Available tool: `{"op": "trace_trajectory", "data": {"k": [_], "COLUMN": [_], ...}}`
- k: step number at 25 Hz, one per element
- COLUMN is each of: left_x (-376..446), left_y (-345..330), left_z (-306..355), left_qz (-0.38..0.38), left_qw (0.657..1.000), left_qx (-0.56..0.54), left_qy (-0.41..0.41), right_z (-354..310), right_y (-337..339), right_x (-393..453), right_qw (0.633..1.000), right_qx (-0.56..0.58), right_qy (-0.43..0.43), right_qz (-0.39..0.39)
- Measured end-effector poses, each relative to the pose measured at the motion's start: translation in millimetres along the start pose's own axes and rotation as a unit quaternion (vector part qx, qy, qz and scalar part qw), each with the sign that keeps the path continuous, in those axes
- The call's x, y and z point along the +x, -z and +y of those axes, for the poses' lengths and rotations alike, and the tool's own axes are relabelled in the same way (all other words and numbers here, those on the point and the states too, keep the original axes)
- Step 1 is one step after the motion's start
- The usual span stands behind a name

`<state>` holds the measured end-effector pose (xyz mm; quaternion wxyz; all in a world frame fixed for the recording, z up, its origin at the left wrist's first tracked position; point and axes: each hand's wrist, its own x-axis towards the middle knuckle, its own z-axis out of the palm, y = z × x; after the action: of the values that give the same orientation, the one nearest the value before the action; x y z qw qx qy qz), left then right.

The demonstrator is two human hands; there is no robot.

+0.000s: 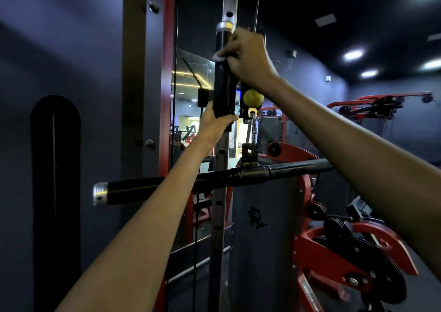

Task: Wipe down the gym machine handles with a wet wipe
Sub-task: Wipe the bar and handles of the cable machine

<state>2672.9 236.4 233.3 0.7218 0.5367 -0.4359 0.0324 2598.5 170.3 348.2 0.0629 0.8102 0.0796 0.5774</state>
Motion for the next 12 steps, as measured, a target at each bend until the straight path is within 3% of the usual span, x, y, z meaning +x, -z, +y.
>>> {"op": "trace_trajectory", "data": {"k": [4, 8, 12], "left_x": [-1, -3, -1], "left_y": [-1, 2, 4], "left_z": [3, 4, 3], "left_qz": [0.005, -0.009, -0.016], "left_qw": [1.0, 1.0, 1.0], "left_qx": [-0.004, 0.005, 0.011], "left_qy": [0.003, 0.007, 0.008], "right_z": [-4, -2, -4], "right_y": [5, 18, -2], "right_x": [-19, 19, 9], "right_qw": [0.997, 0.999, 0.999], "right_qx": [-0.002, -0.014, -0.03], "right_qy": [0.034, 0.004, 0.021], "right_qz": [-0.07, 0.044, 0.015]}}
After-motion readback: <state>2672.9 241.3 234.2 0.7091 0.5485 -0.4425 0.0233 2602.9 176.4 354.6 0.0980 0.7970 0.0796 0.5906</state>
